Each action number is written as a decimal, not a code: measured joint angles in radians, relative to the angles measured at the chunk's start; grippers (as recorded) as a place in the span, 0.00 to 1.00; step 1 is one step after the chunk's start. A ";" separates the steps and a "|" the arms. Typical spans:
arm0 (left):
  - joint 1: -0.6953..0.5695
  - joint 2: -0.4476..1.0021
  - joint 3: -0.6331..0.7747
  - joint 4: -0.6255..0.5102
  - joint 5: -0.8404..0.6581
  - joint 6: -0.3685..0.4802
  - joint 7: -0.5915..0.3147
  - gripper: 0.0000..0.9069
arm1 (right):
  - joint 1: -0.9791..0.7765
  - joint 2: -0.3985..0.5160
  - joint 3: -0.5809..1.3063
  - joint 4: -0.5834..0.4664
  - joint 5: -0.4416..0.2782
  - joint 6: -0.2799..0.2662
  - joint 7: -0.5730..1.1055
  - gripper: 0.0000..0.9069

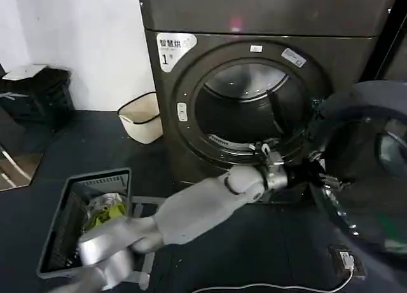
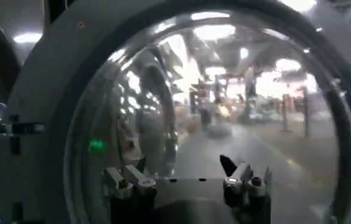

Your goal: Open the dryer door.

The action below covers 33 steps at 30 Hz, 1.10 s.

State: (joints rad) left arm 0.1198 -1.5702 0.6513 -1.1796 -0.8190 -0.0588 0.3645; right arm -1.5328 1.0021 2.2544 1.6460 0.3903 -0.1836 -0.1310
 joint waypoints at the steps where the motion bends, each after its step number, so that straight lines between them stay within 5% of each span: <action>1: 0.002 -0.009 -0.001 0.005 0.000 -0.001 -0.003 1.00 | -0.001 0.001 0.000 -0.002 0.000 0.001 0.000 1.00; 9: 0.009 -0.019 -0.018 -0.001 0.041 -0.050 -0.094 1.00 | -0.001 -0.013 0.016 -0.019 0.001 0.006 0.000 1.00; 17: 0.041 0.081 -0.020 -0.114 0.033 -0.197 -0.184 1.00 | -0.012 -0.037 0.043 -0.040 0.001 0.015 0.000 1.00; 21: 0.095 0.202 -0.027 -0.247 0.035 -0.276 -0.238 1.00 | -0.007 -0.051 0.045 -0.049 -0.004 0.016 -0.002 1.00; 33: 0.281 0.743 -0.143 -0.617 0.029 -0.277 -0.241 1.00 | 0.040 -0.092 0.038 -0.050 -0.062 0.022 -0.002 1.00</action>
State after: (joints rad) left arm 0.4010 -0.8271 0.5081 -1.7964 -0.7903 -0.3356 0.1240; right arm -1.4924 0.9104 2.2928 1.5961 0.3282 -0.1620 -0.1333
